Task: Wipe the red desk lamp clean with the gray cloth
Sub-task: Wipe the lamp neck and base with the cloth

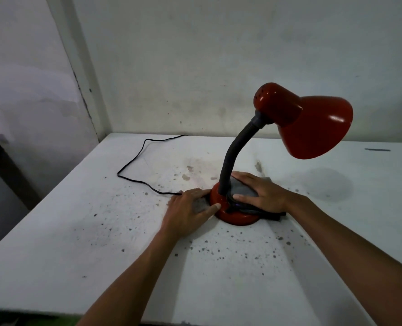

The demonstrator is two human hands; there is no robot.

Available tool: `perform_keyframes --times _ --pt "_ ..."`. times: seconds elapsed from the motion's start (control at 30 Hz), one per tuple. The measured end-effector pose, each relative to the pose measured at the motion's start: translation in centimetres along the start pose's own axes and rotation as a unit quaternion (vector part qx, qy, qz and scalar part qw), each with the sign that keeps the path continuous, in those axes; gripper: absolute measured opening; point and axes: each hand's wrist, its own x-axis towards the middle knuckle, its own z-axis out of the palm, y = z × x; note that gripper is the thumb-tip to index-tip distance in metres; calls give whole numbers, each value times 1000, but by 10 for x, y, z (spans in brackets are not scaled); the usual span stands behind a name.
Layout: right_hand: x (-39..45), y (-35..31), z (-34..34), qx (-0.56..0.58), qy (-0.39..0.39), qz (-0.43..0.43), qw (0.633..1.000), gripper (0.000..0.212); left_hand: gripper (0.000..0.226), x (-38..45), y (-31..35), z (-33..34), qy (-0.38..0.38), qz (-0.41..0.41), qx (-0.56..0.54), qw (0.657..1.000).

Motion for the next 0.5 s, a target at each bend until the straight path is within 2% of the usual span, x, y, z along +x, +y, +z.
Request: perform_keyframes --times 0.17,0.3,0.37,0.43,0.5 --pt "-15 -1 4 0 7 -9 1000 91 84 -13 10 0 -2 -2 15 1000" --pt "-32 -9 11 -30 26 -15 999 77 89 -13 9 1 -3 -8 22 1000" --pt "-46 -12 18 -34 37 -13 999 76 85 -12 8 1 -7 -9 16 1000" --pt "-59 -13 25 -37 57 -22 997 77 72 -8 10 1 -10 -14 -6 1000" --pt "-72 -16 32 -33 71 -29 997 78 68 -1 11 3 -18 -46 -20 999"
